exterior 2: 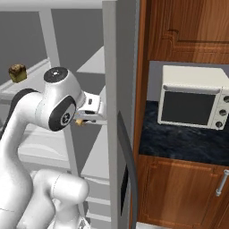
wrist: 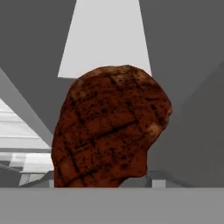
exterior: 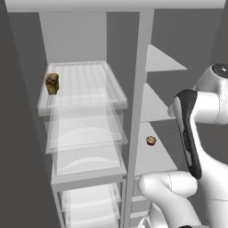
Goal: Pick up the frozen steak from the freezer, place it on any shelf in the fridge, and close the fridge and freezer doors when done.
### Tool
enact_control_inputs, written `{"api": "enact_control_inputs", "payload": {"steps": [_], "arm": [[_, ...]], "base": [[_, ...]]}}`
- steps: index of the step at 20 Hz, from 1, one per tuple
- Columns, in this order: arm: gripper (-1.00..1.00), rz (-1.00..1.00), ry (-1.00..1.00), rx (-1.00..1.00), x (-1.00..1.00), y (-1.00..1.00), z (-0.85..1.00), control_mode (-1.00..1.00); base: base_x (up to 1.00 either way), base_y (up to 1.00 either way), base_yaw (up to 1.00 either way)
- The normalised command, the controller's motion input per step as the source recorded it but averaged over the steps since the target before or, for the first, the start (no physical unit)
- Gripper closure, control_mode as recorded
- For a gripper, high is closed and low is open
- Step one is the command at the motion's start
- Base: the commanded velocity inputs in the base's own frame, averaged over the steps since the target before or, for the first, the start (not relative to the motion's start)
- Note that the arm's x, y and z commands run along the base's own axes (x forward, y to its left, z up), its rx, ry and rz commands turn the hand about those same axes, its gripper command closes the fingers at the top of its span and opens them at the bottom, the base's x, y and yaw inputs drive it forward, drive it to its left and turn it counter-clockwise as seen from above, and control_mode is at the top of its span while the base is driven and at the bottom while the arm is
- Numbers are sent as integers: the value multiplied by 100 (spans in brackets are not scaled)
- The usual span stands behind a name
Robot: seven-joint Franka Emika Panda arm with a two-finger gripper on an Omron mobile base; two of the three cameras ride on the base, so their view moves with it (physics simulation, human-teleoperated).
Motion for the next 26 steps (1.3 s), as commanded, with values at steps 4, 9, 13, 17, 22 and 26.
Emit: {"api": "enact_control_inputs", "payload": {"steps": [4,9,13,17,22,26], "arm": [[100,2,-17,3,-63,4,5,-100],[100,10,-26,0,-80,42,51,-100],[100,0,-2,0,-31,100,65,-100],[100,-2,0,-2,-13,100,30,-100],[100,-11,0,0,0,100,5,-100],[100,-7,0,0,0,100,-11,-100]], "base": [[0,0,0],[0,0,0],[0,0,0],[0,0,0],[0,0,0],[0,0,0]]}}
